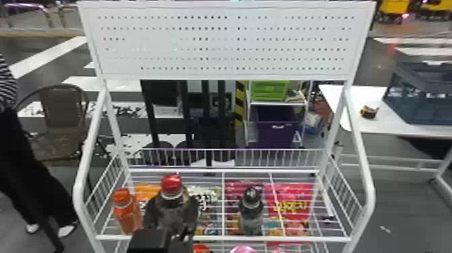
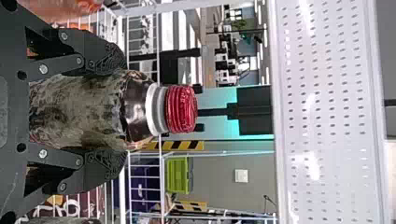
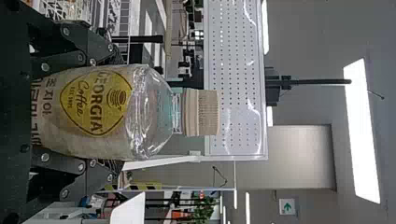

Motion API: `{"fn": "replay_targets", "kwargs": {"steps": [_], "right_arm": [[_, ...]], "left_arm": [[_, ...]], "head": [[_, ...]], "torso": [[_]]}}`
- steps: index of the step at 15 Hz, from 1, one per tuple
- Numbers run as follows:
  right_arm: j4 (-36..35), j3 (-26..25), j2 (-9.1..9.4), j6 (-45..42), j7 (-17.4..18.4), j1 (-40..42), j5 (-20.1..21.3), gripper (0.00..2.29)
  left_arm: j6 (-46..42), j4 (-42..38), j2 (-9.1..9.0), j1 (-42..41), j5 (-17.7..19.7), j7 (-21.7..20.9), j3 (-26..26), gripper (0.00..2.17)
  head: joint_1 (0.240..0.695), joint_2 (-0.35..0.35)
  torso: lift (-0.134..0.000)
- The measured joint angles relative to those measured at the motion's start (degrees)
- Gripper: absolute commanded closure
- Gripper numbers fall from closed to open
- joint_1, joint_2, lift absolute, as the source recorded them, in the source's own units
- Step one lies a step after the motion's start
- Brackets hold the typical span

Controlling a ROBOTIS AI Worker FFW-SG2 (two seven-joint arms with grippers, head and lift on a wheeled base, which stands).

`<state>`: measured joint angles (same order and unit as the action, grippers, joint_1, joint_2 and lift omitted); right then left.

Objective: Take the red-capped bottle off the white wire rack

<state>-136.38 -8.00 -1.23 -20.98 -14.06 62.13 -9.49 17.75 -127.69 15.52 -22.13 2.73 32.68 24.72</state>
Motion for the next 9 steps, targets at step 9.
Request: {"fn": "replay_targets", "kwargs": {"steps": [9], "right_arm": [[-0.17,0.01,0.27,3.51,0.0,-1.13,0.38,1.38]], "left_arm": [[-6.78,-13.94,1.75,-19.79,1.83,-4.98,-18.29,2.15]], "head": [[0.499,0.0]], "torso": [[0.0]]}}
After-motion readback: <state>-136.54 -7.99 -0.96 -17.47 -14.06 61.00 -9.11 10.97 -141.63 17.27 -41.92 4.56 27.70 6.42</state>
